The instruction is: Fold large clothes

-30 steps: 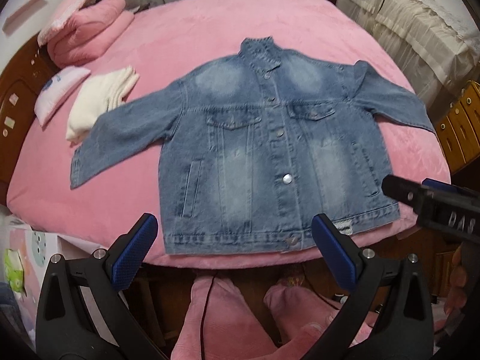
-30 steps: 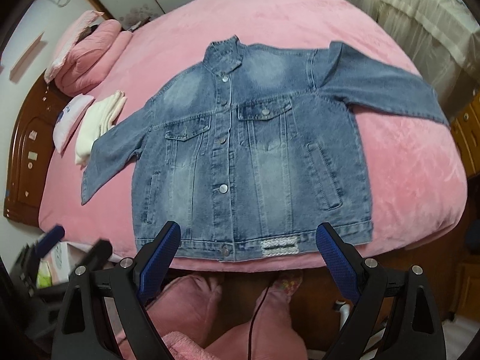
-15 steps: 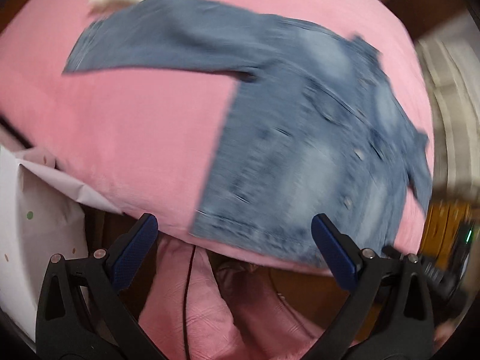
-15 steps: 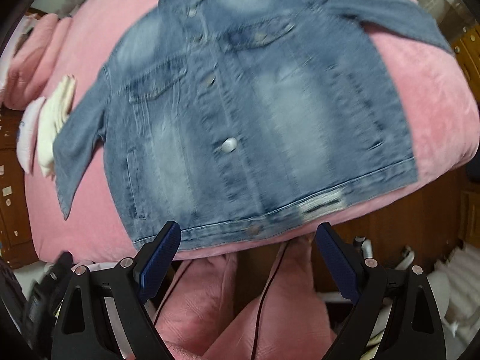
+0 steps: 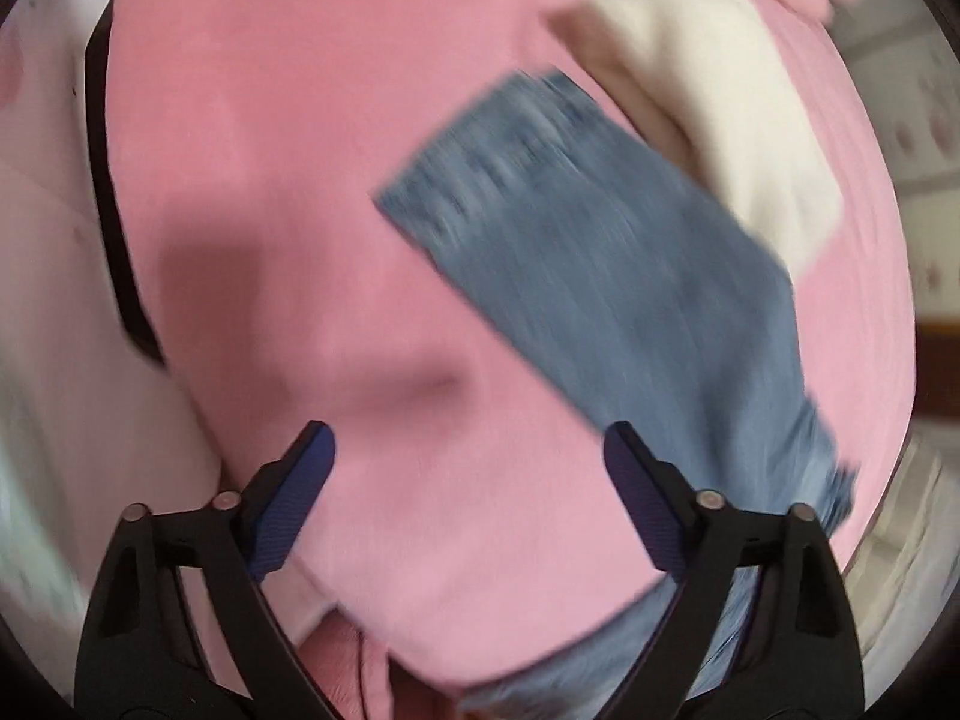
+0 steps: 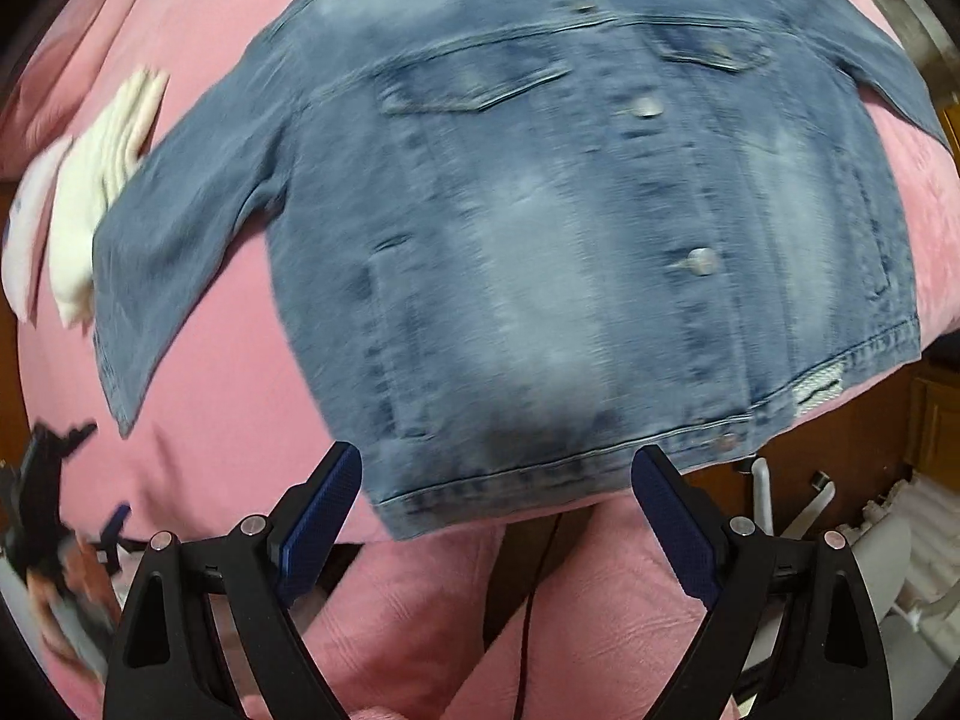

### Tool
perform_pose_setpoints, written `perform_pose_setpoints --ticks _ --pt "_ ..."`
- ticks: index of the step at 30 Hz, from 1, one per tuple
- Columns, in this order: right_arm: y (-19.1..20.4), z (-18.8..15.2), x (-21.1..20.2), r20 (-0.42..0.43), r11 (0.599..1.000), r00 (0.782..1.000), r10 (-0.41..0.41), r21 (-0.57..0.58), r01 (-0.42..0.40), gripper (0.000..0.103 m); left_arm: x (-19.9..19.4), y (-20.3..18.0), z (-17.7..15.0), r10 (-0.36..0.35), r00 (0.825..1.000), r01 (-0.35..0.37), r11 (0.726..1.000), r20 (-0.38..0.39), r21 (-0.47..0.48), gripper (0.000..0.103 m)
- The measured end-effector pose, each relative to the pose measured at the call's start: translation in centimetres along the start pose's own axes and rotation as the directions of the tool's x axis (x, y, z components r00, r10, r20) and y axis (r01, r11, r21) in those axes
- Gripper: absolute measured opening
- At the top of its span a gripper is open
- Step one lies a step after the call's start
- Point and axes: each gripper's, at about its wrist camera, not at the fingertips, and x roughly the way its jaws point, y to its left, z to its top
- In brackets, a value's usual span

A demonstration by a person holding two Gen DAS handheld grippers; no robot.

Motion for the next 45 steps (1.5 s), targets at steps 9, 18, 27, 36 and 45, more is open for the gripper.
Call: perform_pose_setpoints --ticks 9,18,27,36,45 --pt "5.4 1.7 0.2 -0.029 0.995 0.999 -0.044 -0.096 0.041 0.093 4.4 3.1 7.0 -0.111 0.993 0.114 0.987 0.028 -0.113 0.055" --pt "5.5 3.5 1.3 -0.071 0.994 0.996 -0.06 -0.095 0.053 0.093 8.3 1.2 9.0 -0.092 0.996 0.092 0.99 0.005 -0.109 0.028" --pt "4.1 4.4 2.0 -0.093 0.994 0.996 -0.011 -0.107 0.001 0.093 5.2 -3.0 7.4 -0.049 0.986 0.051 0.999 0.159 -0.006 0.009" --pt "-1.6 6.7 1.7 -0.082 0.985 0.994 0.076 -0.151 -0.087 0.093 -2.3 -14.4 1.1 -0.094 0.925 0.023 0.981 0.369 0.191 0.008" --pt "-11.8 10.5 -2.2 0.034 0.957 0.973 0.228 -0.192 -0.217 0.093 -10.3 -30.3 -14.4 -0.344 0.833 0.131 0.883 0.433 0.45 0.007"
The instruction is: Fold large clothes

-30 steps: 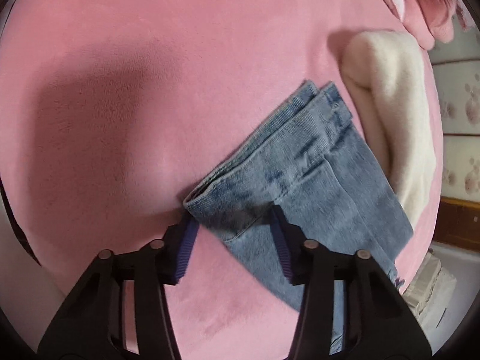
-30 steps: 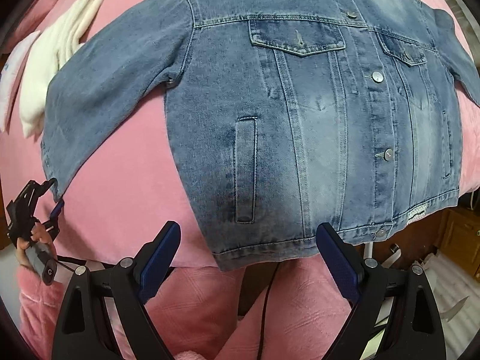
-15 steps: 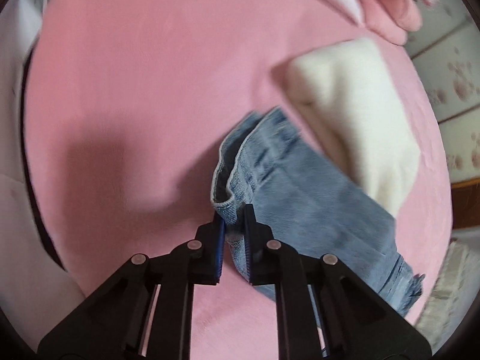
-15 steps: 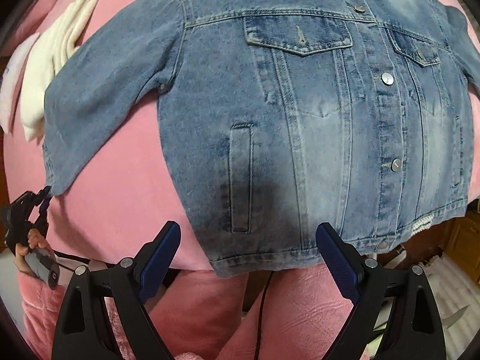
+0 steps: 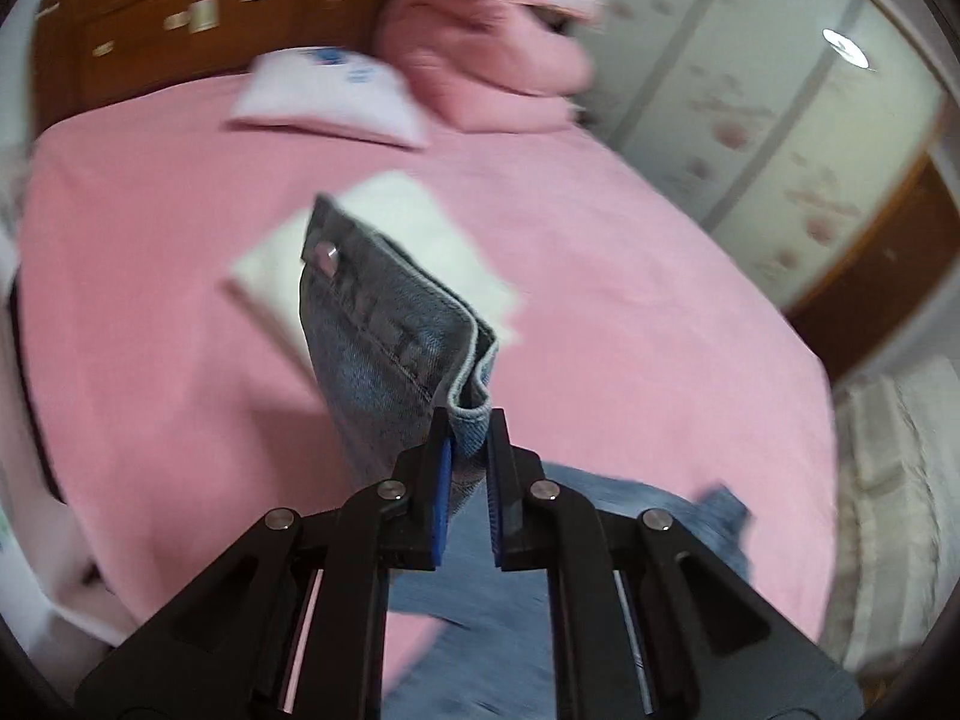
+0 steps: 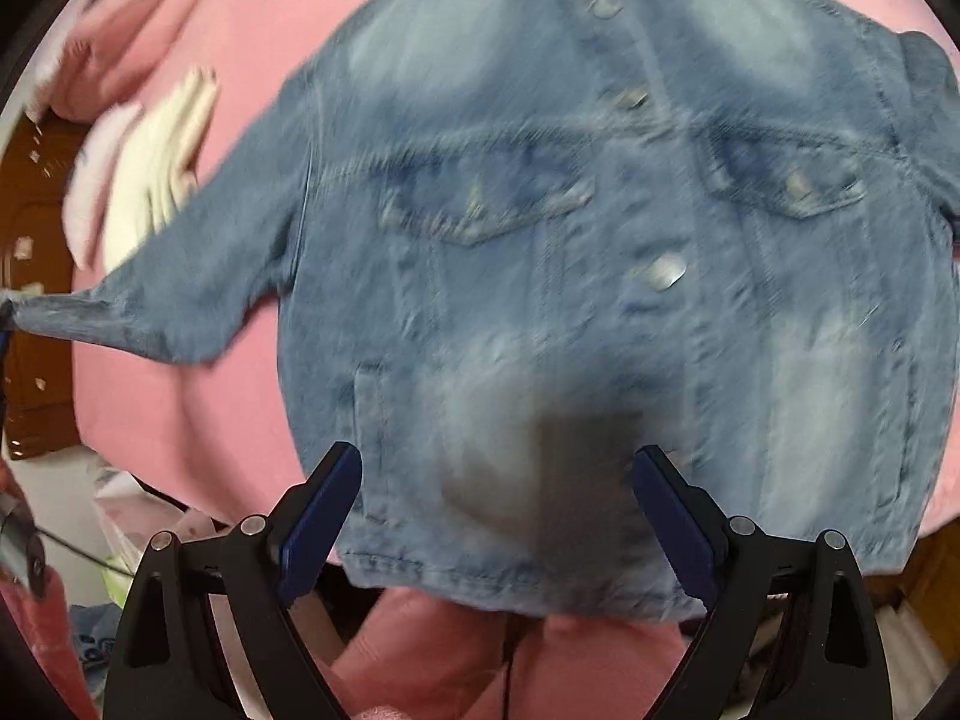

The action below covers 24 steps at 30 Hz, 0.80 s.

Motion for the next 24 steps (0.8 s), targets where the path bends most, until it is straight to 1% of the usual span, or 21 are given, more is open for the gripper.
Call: perform_pose_setpoints --ticks 2,3,4,5,6,8,9,11,12,14,15,16,17,18,19,20,21,22,23,24 --pt "-2.5 1.1 -1.4 0.039 0.999 0.999 0.012 0.029 -0.013 0.093 0.5 -5.0 -1.7 -0.066 0.997 0.068 0.997 -0.042 0.044 0.007" --pt "-3.9 1.6 -2.0 0.061 0.998 0.998 0.022 0.051 -0.025 0.093 1.1 -7.8 -2.9 -0.094 0.993 0.099 0.992 -0.068 0.082 0.007" --pt "-5.4 2.1 -2.7 0.086 0.996 0.996 0.035 0.075 -0.041 0.093 1.7 -10.0 -3.9 -0.107 0.99 0.117 0.986 -0.087 0.12 0.007" --pt "-6.4 2.4 -3.2 0.102 0.995 0.994 0.041 0.09 -0.05 0.093 2.8 -12.4 -5.0 -0.114 0.988 0.129 0.979 -0.102 0.157 0.007" --pt "-8.0 2.7 -3.7 0.125 0.992 0.991 0.045 0.113 -0.059 0.093 3.5 -15.1 -6.6 -0.126 0.984 0.15 0.967 -0.124 0.207 0.007" --pt "-10.3 3.2 -4.1 0.153 0.988 0.988 0.038 0.145 -0.06 0.093 5.0 -18.5 -9.0 -0.145 0.976 0.184 0.949 -0.162 0.255 0.007" --pt "-11.6 3.4 -4.2 0.161 0.985 0.987 0.031 0.161 -0.057 0.093 5.9 -20.6 -10.5 -0.154 0.969 0.206 0.936 -0.194 0.284 0.007" --pt "-13.6 3.5 -4.0 0.164 0.982 0.986 0.015 0.185 -0.045 0.093 8.0 -23.5 -14.5 -0.132 0.956 0.221 0.911 -0.26 0.349 0.008" --pt "-14.9 3.6 -3.8 0.158 0.979 0.987 0.004 0.198 -0.036 0.093 9.8 -25.0 -16.6 -0.117 0.941 0.24 0.892 -0.319 0.382 0.008" --pt "-16.7 3.5 -3.3 0.146 0.976 0.989 -0.013 0.216 -0.019 0.093 12.6 -27.3 -20.9 -0.066 0.894 0.285 0.846 -0.443 0.45 0.008" --pt "-17.3 3.4 -2.9 0.143 0.975 0.99 -0.021 0.22 -0.011 0.093 13.6 -27.6 -24.1 0.003 0.868 0.29 0.81 -0.497 0.511 0.008" --pt "-18.0 3.3 -2.7 0.14 0.975 0.99 -0.029 0.222 -0.003 0.093 14.7 -28.3 -26.0 0.058 0.847 0.29 0.783 -0.528 0.551 0.009" --pt "-18.6 3.2 -2.6 0.137 0.975 0.99 -0.035 0.223 0.003 0.093 15.4 -28.2 -27.4 0.106 0.825 0.291 0.762 -0.555 0.578 0.01" --pt "-19.1 3.1 -2.5 0.135 0.975 0.99 -0.035 0.224 0.004 0.093 16.3 -28.2 -29.2 0.153 0.789 0.303 0.745 -0.595 0.594 0.014" --pt "-19.7 3.0 -2.4 0.135 0.974 0.99 -0.029 0.228 -0.003 0.093 16.7 -27.4 -30.6 0.185 0.757 0.316 0.736 -0.627 0.598 0.016" --pt "-19.9 2.7 -2.1 0.135 0.973 0.991 -0.021 0.232 -0.011 0.093 17.0 -27.3 -31.4 0.204 0.74 0.32 0.732 -0.641 0.602 0.025" --pt "-20.2 2.5 -2.0 0.134 0.972 0.991 -0.009 0.235 -0.022 0.093 17.2 -27.0 -32.4 0.231 0.722 0.317 0.728 -0.652 0.609 0.041" --pt "-20.4 2.4 -1.8 0.134 0.971 0.991 0.009 0.236 -0.041 0.093 17.2 -26.8 -32.7 0.243 0.718 0.309 0.728 -0.652 0.612 0.049" --pt "-20.6 2.2 -1.6 0.133 0.97 0.991 0.035 0.232 -0.065 0.093 17.3 -26.6 -32.9 0.249 0.718 0.3 0.732 -0.65 0.611 0.056" --pt "-20.6 2.0 -1.5 0.131 0.97 0.99 0.059 0.225 -0.088 0.093 16.6 -25.8 -33.0 0.248 0.719 0.295 0.736 -0.649 0.609 0.056"
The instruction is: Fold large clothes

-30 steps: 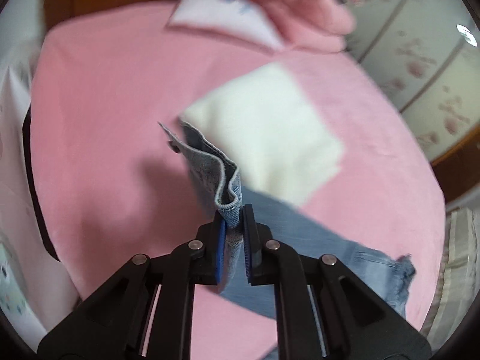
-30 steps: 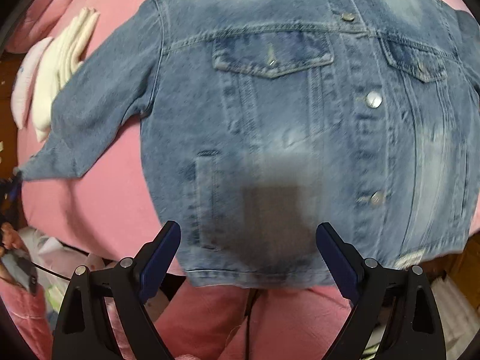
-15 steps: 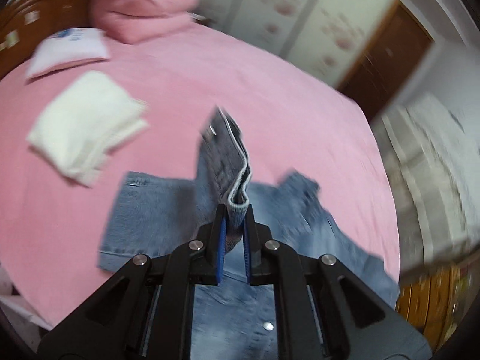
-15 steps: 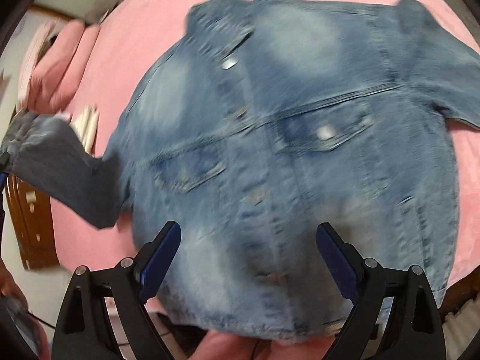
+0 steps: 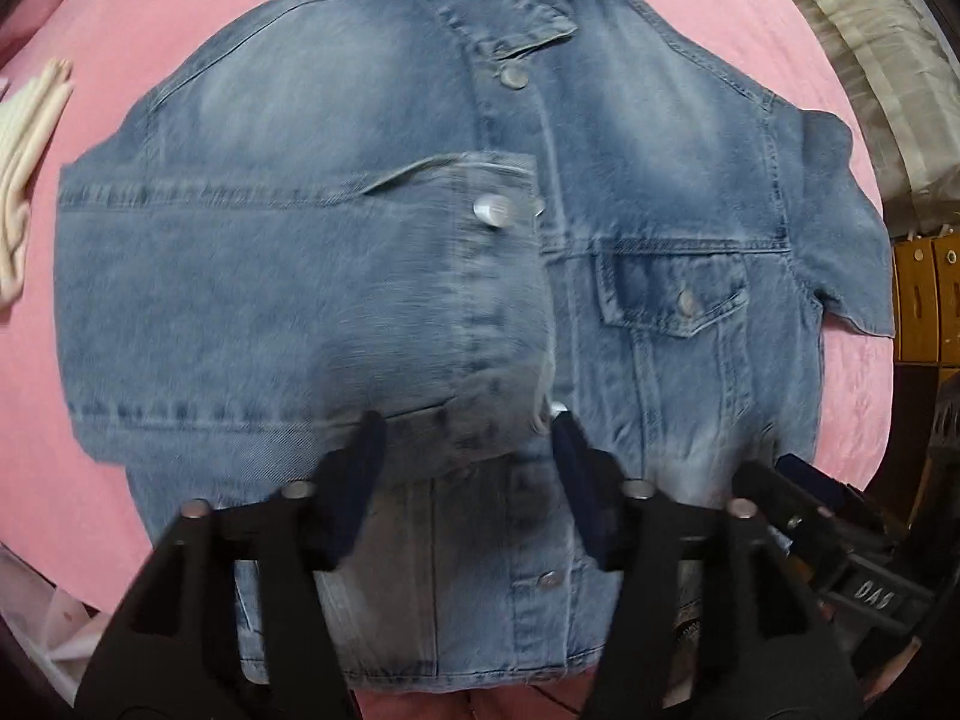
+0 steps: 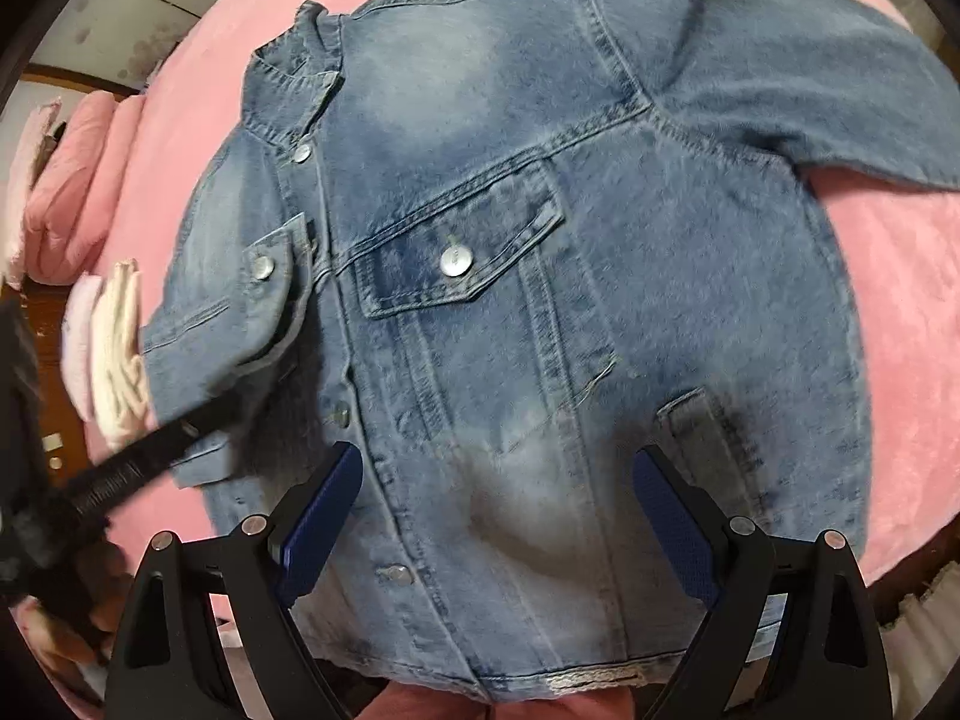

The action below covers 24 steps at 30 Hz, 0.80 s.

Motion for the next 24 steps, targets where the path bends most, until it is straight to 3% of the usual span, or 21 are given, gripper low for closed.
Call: perform_pose_setpoints --ticks 2,6,9,11,16,19,22,24 --pt "0.4 -0.3 0.3 -0.01 0.998 0.998 0.057 -0.02 -0.057 0.087 0.4 1.7 -0.5 0.023 1.0 -0.023 0.999 -0.009 -0.028 0.056" --pt "2.7 -0.5 1.6 -0.042 0.983 0.984 0.174 -0.059 -0.176 0.074 -1.0 6.7 -4.7 0.066 0.998 -0.068 0.992 -0.025 -0.108 0.056" --pt "5.3 -0.4 3.2 -0.068 0.967 0.972 0.223 -0.108 -0.229 0.064 -1.6 10.0 -6.5 0.136 0.99 -0.141 0.974 -0.039 -0.175 0.056" --pt "7.2 -0.3 4.5 -0.087 0.96 0.973 0.212 -0.165 -0.224 0.051 -1.4 12.1 -7.5 0.183 0.981 -0.191 0.958 -0.057 -0.213 0.056" --pt "11.6 0.3 7.7 -0.043 0.938 0.996 0.084 -0.334 -0.093 0.047 -1.1 16.7 -9.5 0.198 0.972 -0.226 0.929 -0.122 -0.292 0.056" --pt "12.7 1.2 9.3 -0.054 0.941 0.996 0.069 -0.327 -0.083 0.046 -1.3 19.0 -10.4 0.191 0.972 -0.228 0.907 -0.138 -0.353 0.056" --pt "13.8 2.3 10.2 -0.051 0.941 0.996 0.079 -0.325 -0.091 0.039 -1.6 20.7 -11.0 0.177 0.975 -0.216 0.892 -0.134 -0.397 0.056" --pt "14.7 3.1 11.2 -0.084 0.94 0.994 0.075 -0.328 -0.099 0.028 -1.4 21.6 -11.2 0.165 0.977 -0.208 0.885 -0.138 -0.416 0.056"
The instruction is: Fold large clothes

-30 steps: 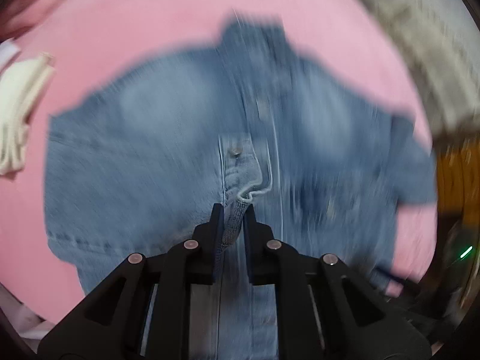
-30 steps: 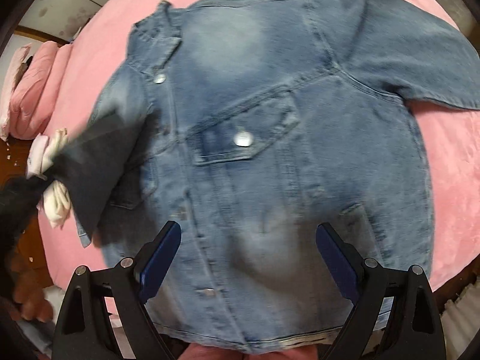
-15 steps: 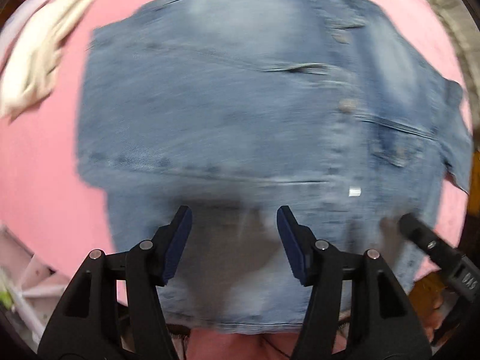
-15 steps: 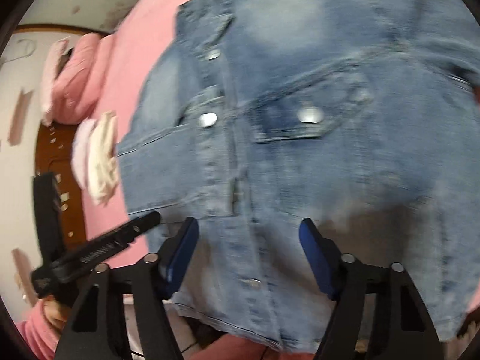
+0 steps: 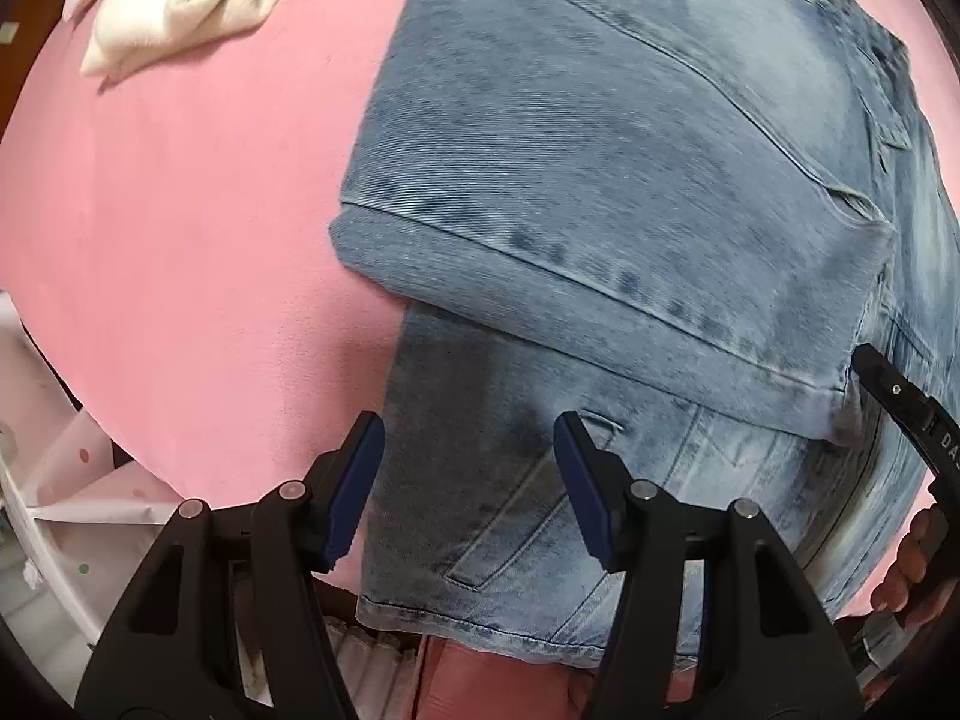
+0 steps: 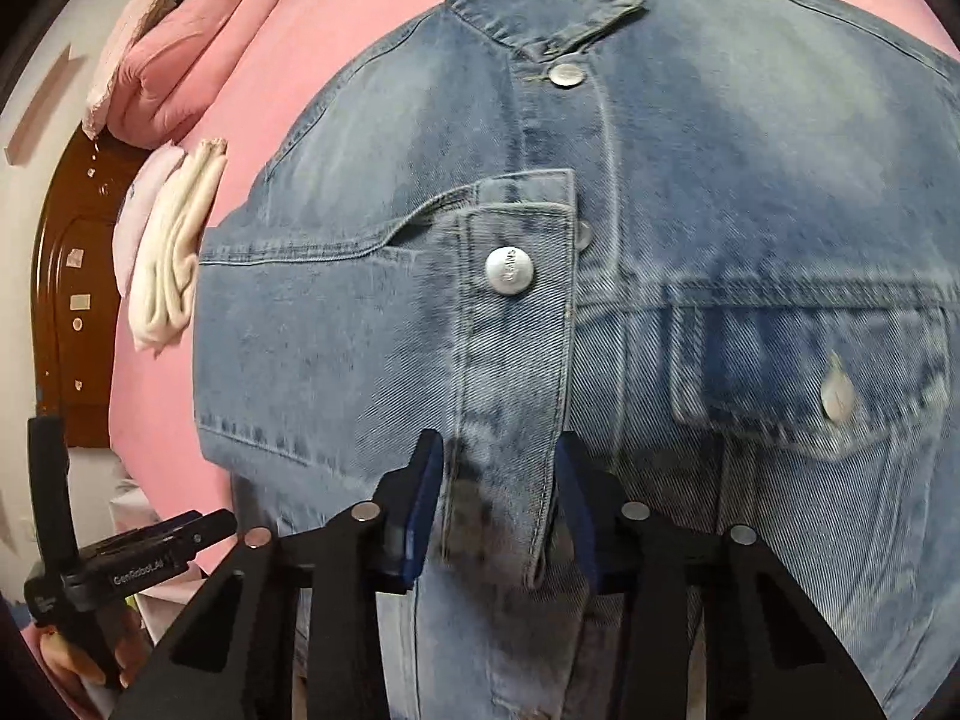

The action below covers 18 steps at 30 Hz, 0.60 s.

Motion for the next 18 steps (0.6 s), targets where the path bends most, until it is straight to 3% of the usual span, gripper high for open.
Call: perform_pose_setpoints --ticks 3,8,13,15,18 --pt "1.1 2.1 0.7 -0.04 1.0 0.999 0.026 0.0 -0.026 0.0 0.9 0.8 0.4 0.001 1.0 -0.001 1.0 -0.025 -0.003 0.056" --pt "6.3 6.1 -2.5 0.06 0.977 0.977 0.202 -0.074 -0.198 0.0 2.2 -0.5 1.2 0.016 0.999 -0.014 0.998 -0.039 0.053 0.056" --pt "10.3 9.9 -7.2 0.201 0.959 0.94 0.274 -0.134 -0.251 0.0 2.6 -1.5 1.4 0.032 0.998 -0.025 0.992 -0.054 0.12 0.056" --pt "10.0 11.2 -7.8 0.187 0.971 0.955 0.23 -0.108 -0.213 0.0 2.8 -1.9 1.2 0.055 0.997 -0.046 0.988 -0.057 0.149 0.056" --pt "7.7 12.4 -5.2 0.045 0.992 0.992 0.12 -0.044 -0.118 0.001 2.6 -2.3 1.0 0.07 0.996 -0.06 0.982 -0.052 0.179 0.056"
